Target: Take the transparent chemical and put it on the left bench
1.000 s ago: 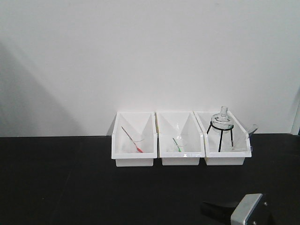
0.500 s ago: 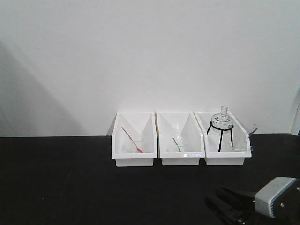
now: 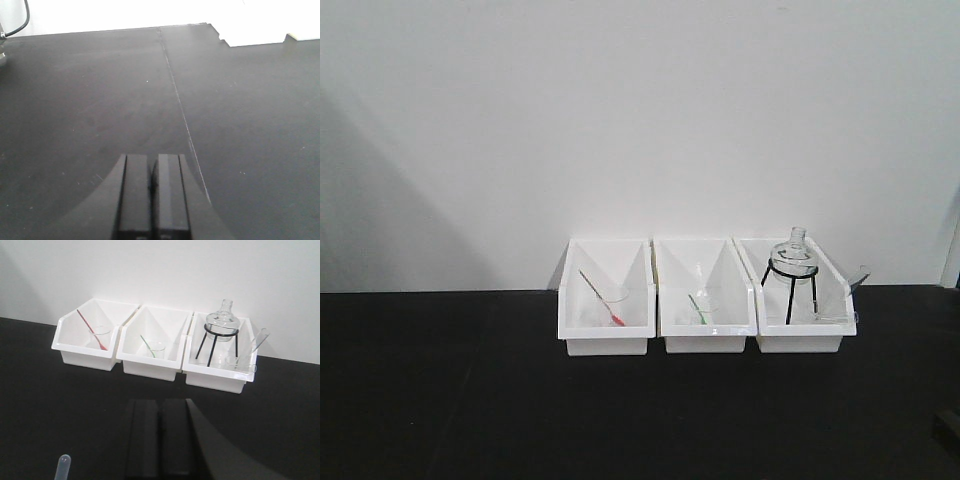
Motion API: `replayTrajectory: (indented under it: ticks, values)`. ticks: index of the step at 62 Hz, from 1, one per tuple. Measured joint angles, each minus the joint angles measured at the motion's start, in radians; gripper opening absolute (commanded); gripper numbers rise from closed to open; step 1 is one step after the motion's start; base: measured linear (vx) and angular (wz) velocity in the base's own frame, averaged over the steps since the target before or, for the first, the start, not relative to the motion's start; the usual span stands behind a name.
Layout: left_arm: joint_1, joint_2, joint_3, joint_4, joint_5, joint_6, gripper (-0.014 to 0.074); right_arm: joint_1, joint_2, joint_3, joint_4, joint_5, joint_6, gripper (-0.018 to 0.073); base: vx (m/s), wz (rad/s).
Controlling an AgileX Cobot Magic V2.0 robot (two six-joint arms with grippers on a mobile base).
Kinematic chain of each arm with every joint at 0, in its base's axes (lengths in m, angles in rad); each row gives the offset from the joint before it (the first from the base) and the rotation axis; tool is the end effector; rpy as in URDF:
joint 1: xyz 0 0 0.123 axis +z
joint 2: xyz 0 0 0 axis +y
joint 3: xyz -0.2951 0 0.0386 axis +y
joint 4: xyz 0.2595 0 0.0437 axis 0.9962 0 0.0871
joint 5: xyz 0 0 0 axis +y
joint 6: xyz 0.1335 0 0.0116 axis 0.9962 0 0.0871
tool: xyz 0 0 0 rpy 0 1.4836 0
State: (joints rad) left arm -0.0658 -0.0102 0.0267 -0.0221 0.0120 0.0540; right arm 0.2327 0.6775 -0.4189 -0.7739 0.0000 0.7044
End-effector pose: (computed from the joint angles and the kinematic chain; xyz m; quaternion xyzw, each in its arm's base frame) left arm 0.0983 -0.0065 0.2058 0.0336 0.6852 -0.0124 0.7274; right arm 0.1833 0.0434 0.2910 -0.1152 0.7563 0.0525 0.6418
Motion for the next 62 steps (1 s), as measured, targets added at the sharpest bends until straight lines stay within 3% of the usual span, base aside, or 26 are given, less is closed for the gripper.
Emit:
replayTrajectory:
  ticks: [47,51,54,62]
  values:
    - [0.000,0.000,0.000,0.000,0.000,0.000,-0.0003,0.000,-0.018,0.001,0.002,0.043,0.002,-0.0008,0.00,0.00]
    - [0.000,0.000,0.000,0.000,0.000,0.000,-0.0003,0.000,-0.019,0.001,0.056,0.051,-0.008,-0.0008,0.00,0.00]
    - [0.000,0.000,0.000,0.000,0.000,0.000,-0.0003,-0.001,-0.030,0.001,0.166,0.068,-0.046,-0.0008,0.00,0.00]
    - [0.000,0.000,0.000,0.000,0.000,0.000,-0.0003,-0.004,-0.110,0.066,0.473,0.108,-0.303,-0.0008,0.00,0.00]
